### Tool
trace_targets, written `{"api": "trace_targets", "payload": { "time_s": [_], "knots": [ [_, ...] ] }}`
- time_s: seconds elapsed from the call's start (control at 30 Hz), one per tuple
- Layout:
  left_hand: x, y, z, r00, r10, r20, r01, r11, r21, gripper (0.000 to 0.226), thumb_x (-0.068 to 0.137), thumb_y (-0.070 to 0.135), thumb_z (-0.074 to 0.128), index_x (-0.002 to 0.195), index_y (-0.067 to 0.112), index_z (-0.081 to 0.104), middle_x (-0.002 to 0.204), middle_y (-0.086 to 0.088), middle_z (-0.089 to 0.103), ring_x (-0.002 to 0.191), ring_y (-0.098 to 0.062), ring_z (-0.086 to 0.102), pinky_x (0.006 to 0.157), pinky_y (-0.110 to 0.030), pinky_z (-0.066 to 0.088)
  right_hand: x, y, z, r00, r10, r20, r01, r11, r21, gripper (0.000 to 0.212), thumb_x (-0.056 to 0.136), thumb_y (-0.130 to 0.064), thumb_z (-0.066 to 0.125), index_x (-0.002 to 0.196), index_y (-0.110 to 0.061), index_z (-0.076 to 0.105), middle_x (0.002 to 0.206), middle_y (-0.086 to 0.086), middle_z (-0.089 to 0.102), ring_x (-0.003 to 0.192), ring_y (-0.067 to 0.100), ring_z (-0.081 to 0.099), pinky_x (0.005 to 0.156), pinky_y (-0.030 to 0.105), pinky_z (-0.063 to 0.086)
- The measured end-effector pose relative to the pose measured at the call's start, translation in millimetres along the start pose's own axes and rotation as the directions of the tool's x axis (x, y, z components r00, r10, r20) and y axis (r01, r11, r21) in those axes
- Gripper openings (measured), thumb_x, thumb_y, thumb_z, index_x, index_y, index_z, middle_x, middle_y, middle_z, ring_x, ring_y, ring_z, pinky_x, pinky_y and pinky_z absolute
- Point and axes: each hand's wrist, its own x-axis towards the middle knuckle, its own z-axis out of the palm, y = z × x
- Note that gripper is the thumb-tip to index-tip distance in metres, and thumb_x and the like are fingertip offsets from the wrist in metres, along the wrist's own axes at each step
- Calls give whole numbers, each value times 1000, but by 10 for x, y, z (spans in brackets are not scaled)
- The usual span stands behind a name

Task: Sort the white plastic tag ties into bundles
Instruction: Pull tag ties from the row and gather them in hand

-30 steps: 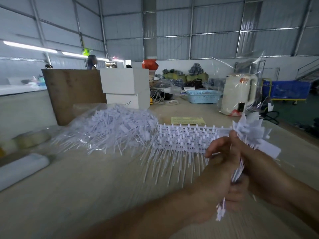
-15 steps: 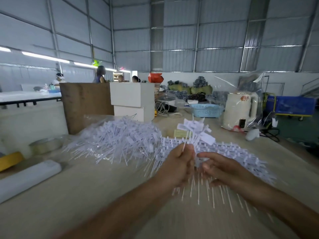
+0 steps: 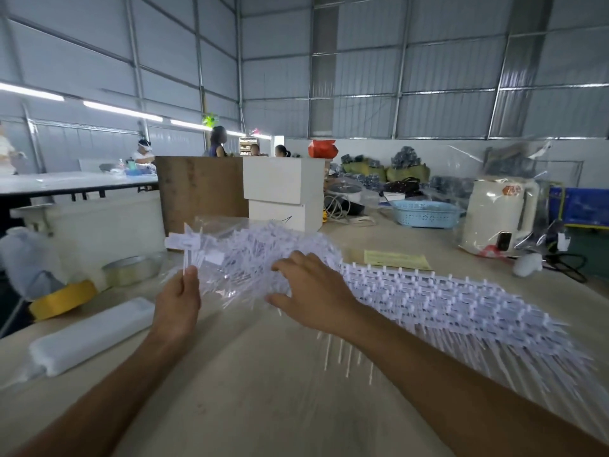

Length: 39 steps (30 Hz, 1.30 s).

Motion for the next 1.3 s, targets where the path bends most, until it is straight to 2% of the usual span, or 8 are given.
{"api": "trace_targets", "payload": {
  "time_s": [0.13,0.27,0.5,0.6,0.73,0.87,1.03,1.3],
  "knots": [
    [5,-70,89,997,-1,72,-7,995,104,53,105,47,30,69,13,48,65,-4,53,62,-20,49,59,-37,31,427,-211,447,997,26,71,-13,984,-176,72,87,-58,63,144,-23,37,141,6,38,129,32,33,100,54,37],
    [-2,-90,124,994,22,110,-31,996,83,45,106,42,34,72,16,48,67,-1,52,64,-17,47,60,-36,34,743,-195,593,1000,31,6,-27,933,-359,32,90,-13,63,122,-16,60,121,8,61,118,31,52,96,45,42],
    [4,-105,149,992,30,123,-51,983,175,43,106,42,32,75,18,49,73,0,57,73,-23,53,70,-38,37,1151,138,198,912,263,-315,-253,965,72,20,103,-24,47,102,-12,63,98,10,67,91,33,63,66,32,42],
    [36,-136,130,996,-19,83,7,990,143,43,106,42,32,78,16,52,78,-2,59,79,-25,55,74,-39,41,1063,119,206,995,78,-55,-69,986,150,43,92,-58,58,113,-22,62,117,5,60,107,26,57,85,41,49],
    [70,-132,108,995,-92,39,87,990,115,44,106,42,32,85,12,57,80,-1,59,83,-29,58,74,-38,41,794,103,460,955,-122,271,225,894,-388,69,83,-58,69,140,-28,47,136,2,46,126,27,41,96,47,40],
    [-45,-81,87,992,48,117,-77,963,257,44,106,46,27,89,14,53,80,-5,62,81,-30,59,71,-40,43,863,174,348,993,-92,79,118,884,-452,17,93,-9,58,106,-16,67,103,8,67,98,29,63,76,37,46],
    [-143,31,94,926,278,255,-372,781,502,25,105,45,22,91,27,32,57,9,38,57,-24,42,52,-36,26,1055,261,-20,942,272,-198,-259,962,90,24,102,-20,42,100,-16,66,93,10,69,84,32,65,76,39,56],
    [481,540,770,914,12,406,-231,838,494,33,108,37,29,108,11,49,104,-14,64,89,-28,62,75,-39,49,1189,267,-341,918,89,-386,-106,994,-23,17,105,-23,43,103,-19,59,80,6,65,71,32,61,65,43,55]
  ]
}}
